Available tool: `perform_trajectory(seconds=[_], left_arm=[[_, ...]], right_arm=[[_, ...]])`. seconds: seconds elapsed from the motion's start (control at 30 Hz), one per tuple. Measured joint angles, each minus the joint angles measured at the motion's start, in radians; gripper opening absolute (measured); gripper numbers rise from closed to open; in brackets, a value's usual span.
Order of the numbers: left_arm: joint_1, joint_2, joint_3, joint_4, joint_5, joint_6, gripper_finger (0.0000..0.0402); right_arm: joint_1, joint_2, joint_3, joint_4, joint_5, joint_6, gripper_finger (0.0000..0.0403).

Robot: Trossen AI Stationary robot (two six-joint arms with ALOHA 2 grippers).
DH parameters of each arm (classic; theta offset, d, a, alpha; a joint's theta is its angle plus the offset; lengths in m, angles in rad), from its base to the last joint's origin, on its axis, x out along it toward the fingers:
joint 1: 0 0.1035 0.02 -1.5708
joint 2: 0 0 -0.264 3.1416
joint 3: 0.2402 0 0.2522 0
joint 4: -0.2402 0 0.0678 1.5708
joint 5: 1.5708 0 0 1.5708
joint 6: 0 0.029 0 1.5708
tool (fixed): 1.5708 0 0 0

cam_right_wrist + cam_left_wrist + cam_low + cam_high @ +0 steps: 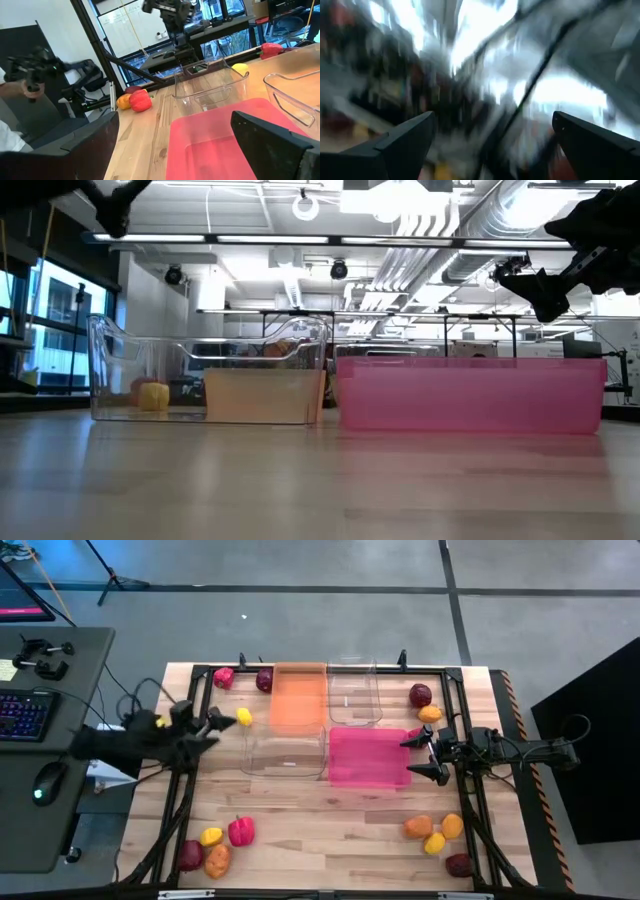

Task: Sort produce into baskets
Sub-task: Put the red bell pepper into the left transparent bin

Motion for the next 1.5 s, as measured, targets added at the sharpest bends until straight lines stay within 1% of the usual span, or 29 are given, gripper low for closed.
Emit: perform_trajectory(seconds=[0.07, 0.13, 0.2, 0.27, 0.33, 0.4, 0.47, 0.53, 0.57, 0.67, 0.77, 0.83, 0.9, 1.03, 1.13, 1.23, 1.37, 1.5], left_arm=[[-0.04, 0.12, 0.154, -0.267, 0.031, 0.019, 0.039], [-0.092, 0.268, 0.313, -0.521, 0.032, 0.036, 0.039], [-0.154, 0.427, 0.455, -0.749, 0.001, 0.022, 0.039], [-0.223, 0.585, 0.571, -0.92, -0.06, -0.048, 0.039], [-0.302, 0.73, 0.668, -1.044, -0.116, -0.165, 0.039], [-0.377, 0.861, 0.747, -1.177, -0.147, -0.338, 0.039], [-0.452, 0.98, 0.816, -1.27, -0.15, -0.557, 0.039], [-0.519, 1.078, 0.863, -1.343, -0.127, -0.764, 0.039], [-0.551, 1.121, 0.88, -1.359, -0.098, -0.864, 0.039], [-0.626, 1.224, 0.91, -1.318, -0.015, -1.107, 0.039], [-0.674, 1.304, 0.927, -1.27, 0.075, -1.263, 0.039], [-0.693, 1.34, 0.933, -1.256, 0.107, -1.314, 0.039], [-0.704, 1.364, 0.933, -1.271, 0.115, -1.353, 0.039], [-0.706, 1.41, 0.933, -1.328, 0.091, -1.49, 0.039], [-0.705, 1.449, 0.933, -1.324, 0.054, -1.575, 0.039], [-0.705, 1.487, 0.933, -1.325, 0.042, -1.643, 0.039], [-0.705, 1.522, 0.933, -1.323, 0.046, -1.703, 0.039], [-0.696, 1.557, 0.933, -1.301, 0.047, -1.707, 0.039]], right_arm=[[0.0, 0.0, 0.0, 0.0, 0.0, 0.0, 0.0376], [0.0, 0.0, 0.0, 0.0, 0.0, 0.0, 0.0376], [0.0, 0.0, 0.0, 0.0, 0.0, 0.0, 0.0376], [0.0, 0.0, 0.0, 0.0, 0.0, 0.0, 0.0376], [0.0, 0.0, 0.0, 0.0, 0.0, 0.0, 0.0376], [0.0, 0.0, 0.0, 0.0, 0.0, 0.0, 0.0376], [0.0, 0.0, 0.0, 0.0, 0.0, 0.0, 0.0376], [0.0, 0.0, 0.0, 0.0, 0.0, 0.0, 0.0376], [0.0, 0.0, 0.0, 0.0, 0.0, 0.0, 0.0376], [0.0, 0.0, 0.0, 0.0, 0.0, 0.0, 0.0376], [0.0, 0.001, 0.0, 0.0, 0.0, 0.0, 0.0376], [0.0, 0.001, 0.0, 0.0, 0.0, 0.0, 0.0376], [0.0, 0.001, 0.0, 0.0, 0.0, 0.0, 0.0376], [0.0, 0.001, 0.0, 0.0, 0.0, 0.0, 0.0376], [0.0, 0.001, 0.0, 0.0, 0.0, 0.0, 0.0376], [0.0, 0.001, 0.0, 0.0, 0.0, 0.0, 0.0376], [0.0, 0.001, 0.0, 0.0, 0.0, 0.0, 0.0376], [0.0, 0.001, 0.0, 0.0, 0.0, 0.0, 0.0376]])
